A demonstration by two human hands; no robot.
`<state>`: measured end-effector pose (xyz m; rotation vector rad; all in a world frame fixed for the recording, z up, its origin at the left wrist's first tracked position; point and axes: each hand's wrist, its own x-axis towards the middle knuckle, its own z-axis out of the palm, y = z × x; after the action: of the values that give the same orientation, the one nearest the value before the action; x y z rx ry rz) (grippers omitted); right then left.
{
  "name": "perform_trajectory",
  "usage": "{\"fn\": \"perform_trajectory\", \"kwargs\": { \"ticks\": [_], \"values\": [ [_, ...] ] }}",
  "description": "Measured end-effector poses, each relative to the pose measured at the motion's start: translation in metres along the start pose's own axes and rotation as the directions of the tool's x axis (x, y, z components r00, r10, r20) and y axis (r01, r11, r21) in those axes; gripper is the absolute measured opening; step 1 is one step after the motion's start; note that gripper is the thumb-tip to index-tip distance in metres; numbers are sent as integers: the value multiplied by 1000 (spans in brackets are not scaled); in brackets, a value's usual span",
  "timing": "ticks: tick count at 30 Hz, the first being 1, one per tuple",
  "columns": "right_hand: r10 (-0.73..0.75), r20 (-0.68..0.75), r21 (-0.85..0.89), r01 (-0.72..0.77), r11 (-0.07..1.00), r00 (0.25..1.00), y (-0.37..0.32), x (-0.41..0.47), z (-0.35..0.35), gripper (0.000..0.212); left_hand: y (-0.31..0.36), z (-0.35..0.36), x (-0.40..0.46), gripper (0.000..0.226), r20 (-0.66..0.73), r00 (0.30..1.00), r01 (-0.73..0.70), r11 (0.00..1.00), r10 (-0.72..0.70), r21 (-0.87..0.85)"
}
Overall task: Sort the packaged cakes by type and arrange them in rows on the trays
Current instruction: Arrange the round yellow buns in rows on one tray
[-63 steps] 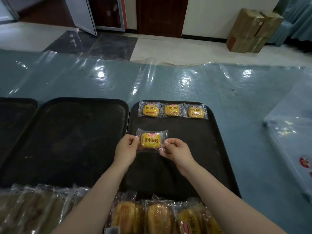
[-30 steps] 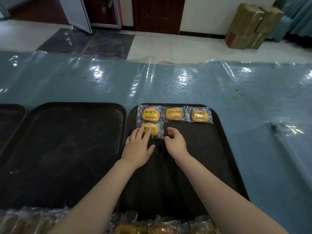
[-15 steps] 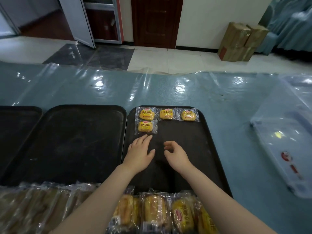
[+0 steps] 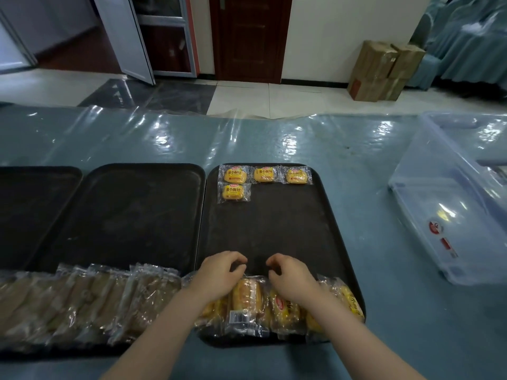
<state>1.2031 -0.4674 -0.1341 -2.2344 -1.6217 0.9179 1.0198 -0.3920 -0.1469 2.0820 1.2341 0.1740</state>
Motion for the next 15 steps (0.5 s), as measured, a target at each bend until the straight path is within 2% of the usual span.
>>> {"fn": "perform_trajectory", "kwargs": {
  "ticks": [3, 6, 11, 15],
  "values": [
    [-67, -15, -79, 65, 995, 998, 1, -19, 3, 35, -2, 5, -14, 26, -17, 1000, -12, 1000, 12, -11],
    [-119, -90, -162, 103, 981, 989, 4, -35, 5, 38, -2, 7, -25, 24, -56, 998, -31, 999, 30, -18],
    [-76, -228, -275, 11, 961, 971, 21, -57, -1, 46, 1, 15, -41, 21, -123, 989, -88, 996, 84, -26],
    [26, -263, -307, -109, 946, 964, 38, -69, -1, 53, 7, 24, -51, 22, -181, 977, -116, 993, 115, 4]
  ]
}}
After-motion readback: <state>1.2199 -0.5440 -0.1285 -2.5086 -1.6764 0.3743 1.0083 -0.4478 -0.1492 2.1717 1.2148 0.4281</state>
